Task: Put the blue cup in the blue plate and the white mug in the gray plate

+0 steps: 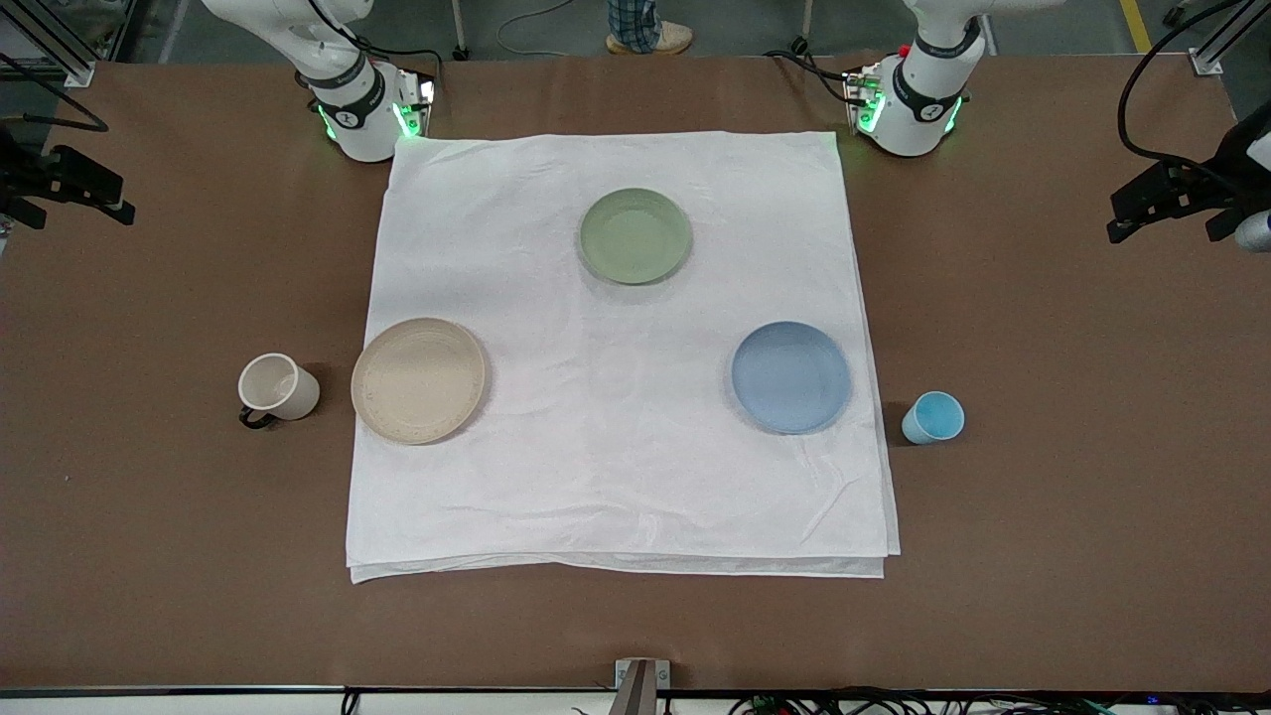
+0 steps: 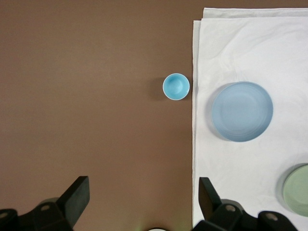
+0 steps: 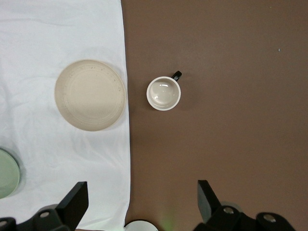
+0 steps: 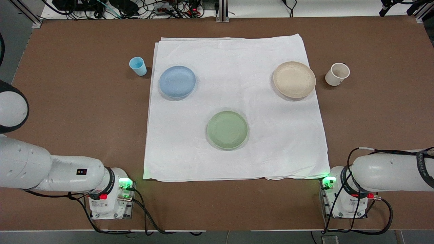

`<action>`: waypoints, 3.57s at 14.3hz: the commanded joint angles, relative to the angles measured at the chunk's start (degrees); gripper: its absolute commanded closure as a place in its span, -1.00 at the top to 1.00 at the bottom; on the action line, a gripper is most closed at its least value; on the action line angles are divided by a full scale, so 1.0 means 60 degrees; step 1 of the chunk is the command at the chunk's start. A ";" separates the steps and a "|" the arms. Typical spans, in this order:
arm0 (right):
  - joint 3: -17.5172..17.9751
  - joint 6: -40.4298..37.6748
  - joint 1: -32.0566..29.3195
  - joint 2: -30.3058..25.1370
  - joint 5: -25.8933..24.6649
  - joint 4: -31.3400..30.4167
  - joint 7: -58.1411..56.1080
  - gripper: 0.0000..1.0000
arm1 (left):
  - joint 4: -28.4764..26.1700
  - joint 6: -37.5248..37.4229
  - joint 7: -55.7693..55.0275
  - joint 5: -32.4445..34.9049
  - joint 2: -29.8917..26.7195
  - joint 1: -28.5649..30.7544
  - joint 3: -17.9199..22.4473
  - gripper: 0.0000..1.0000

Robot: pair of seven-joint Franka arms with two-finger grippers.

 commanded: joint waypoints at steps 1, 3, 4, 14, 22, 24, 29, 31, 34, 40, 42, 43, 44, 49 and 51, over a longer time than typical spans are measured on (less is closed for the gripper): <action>-0.0065 -0.0016 0.0052 -0.0164 0.0100 -0.0072 -0.0119 1.00 | 0.0091 -0.0116 0.0222 -0.0028 -0.0034 -0.0085 0.0041 1.00; -0.0065 -0.0060 0.0051 -0.0164 0.0100 -0.0072 -0.0104 1.00 | 0.0106 -0.0116 0.0178 -0.0013 0.0025 -0.0085 0.0056 1.00; -0.0065 -0.0104 0.0051 -0.0149 0.0100 -0.0058 -0.0090 1.00 | 0.0120 -0.0101 0.0192 -0.0013 0.0141 -0.0071 0.0070 1.00; -0.0153 0.4068 -0.0651 0.3888 -0.0370 0.0279 0.1408 1.00 | -0.4150 0.5089 -0.0042 -0.0101 0.0889 -0.0041 0.0056 1.00; -0.0138 0.6001 -0.1107 0.6413 0.1360 -0.0275 0.3206 1.00 | -0.4772 0.8554 -0.0086 -0.0174 0.3465 0.0032 0.0056 0.44; -0.0138 0.6952 -0.1077 0.6443 0.1345 -0.1006 0.3206 0.99 | -0.4743 0.8877 -0.0174 -0.0189 0.3876 0.0032 0.0041 0.25; -0.0138 0.6869 -0.1120 0.6355 0.1360 -0.1653 0.3206 -0.10 | -0.4743 0.9128 -0.0261 -0.0189 0.4258 -0.0012 0.0012 -0.82; -0.0138 0.6388 -0.1121 0.6282 0.1360 -0.1654 0.3235 -0.59 | -0.4757 0.9011 -0.0553 -0.0189 0.4113 -0.0085 -0.0032 -1.00; -0.0138 0.6093 -0.1106 0.6135 0.1375 -0.1552 0.3294 -0.99 | -0.4743 0.8252 -0.0817 -0.0189 0.3427 -0.0070 -0.0441 -1.00; -0.0065 0.4322 -0.0392 0.5698 0.1375 -0.0277 0.3891 -0.99 | -0.4611 0.6974 -0.3652 -0.0145 0.2705 -0.0114 -0.2415 -1.00; -0.0065 0.4188 0.0748 0.5550 0.1375 -0.0626 0.4784 -0.99 | -0.4596 0.7265 -0.4783 -0.0042 0.3084 -0.0333 -0.2887 -1.00; -0.0079 0.4188 0.1451 0.5535 0.1360 -0.0730 0.5281 -0.99 | -0.4625 0.7514 -0.5107 -0.0028 0.3246 -0.0537 -0.2888 -1.00; -0.0080 0.4231 0.1893 0.5578 0.1360 -0.0818 0.5736 -0.99 | -0.4611 0.7603 -0.5415 -0.0028 0.3407 -0.0771 -0.2888 -1.00; -0.0065 0.4261 0.3128 0.5754 0.0162 -0.0863 0.4504 -0.99 | -0.4611 0.7853 -0.5711 0.0527 0.4023 -0.0847 -0.2874 -0.99; -0.0065 0.4378 0.2996 0.5740 0.0159 -0.0907 0.3488 -0.99 | -0.4597 0.7868 -0.5711 0.0558 0.4097 -0.0745 -0.2888 -0.79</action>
